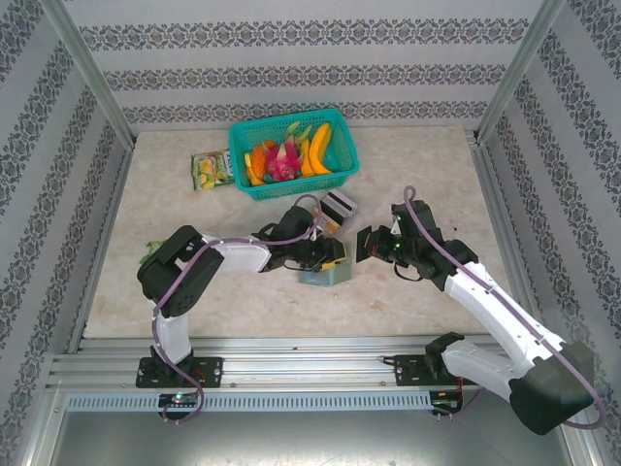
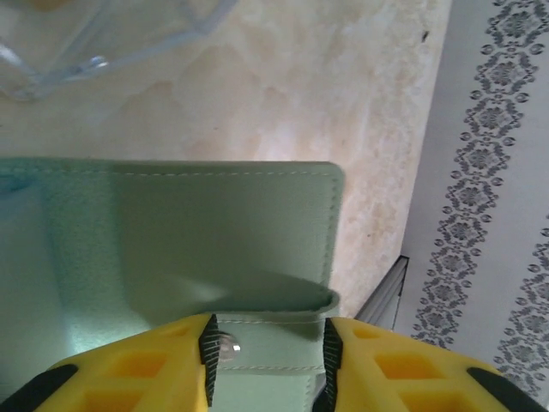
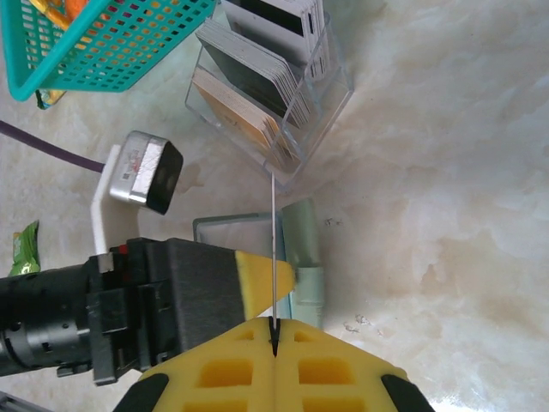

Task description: Put the credit cards into the card holder

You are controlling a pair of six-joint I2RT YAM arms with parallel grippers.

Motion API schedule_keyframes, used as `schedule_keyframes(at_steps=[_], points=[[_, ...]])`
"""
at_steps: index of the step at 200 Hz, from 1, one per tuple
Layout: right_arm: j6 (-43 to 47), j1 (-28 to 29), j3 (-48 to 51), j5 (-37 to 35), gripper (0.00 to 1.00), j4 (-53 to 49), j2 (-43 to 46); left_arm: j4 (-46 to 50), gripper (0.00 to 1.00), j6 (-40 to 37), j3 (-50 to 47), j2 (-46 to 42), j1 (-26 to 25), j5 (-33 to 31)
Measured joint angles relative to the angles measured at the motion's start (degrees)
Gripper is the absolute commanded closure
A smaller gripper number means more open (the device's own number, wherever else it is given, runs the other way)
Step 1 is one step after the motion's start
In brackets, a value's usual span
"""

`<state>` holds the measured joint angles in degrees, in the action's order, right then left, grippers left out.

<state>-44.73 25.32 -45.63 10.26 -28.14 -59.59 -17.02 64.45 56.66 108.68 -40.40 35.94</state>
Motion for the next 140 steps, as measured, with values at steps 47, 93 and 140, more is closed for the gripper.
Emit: schedule_keyframes(at_steps=[47,93,140], points=[[-1.7,3.1,0.2,-1.7,1.00,1.1,-5.6,0.0,0.63,0.8,0.0,0.9,-0.1,-1.5],[-2.1,3.5,0.5,-1.9,1.00,4.1,-10.7,0.3,0.66,0.7,-0.2,0.9,-0.1,-3.0],[-2.0,4.1,1.6,-1.9,1.00,7.3,-14.9,0.9,0.63,0.3,-1.5,-0.2,-0.1,-4.1]])
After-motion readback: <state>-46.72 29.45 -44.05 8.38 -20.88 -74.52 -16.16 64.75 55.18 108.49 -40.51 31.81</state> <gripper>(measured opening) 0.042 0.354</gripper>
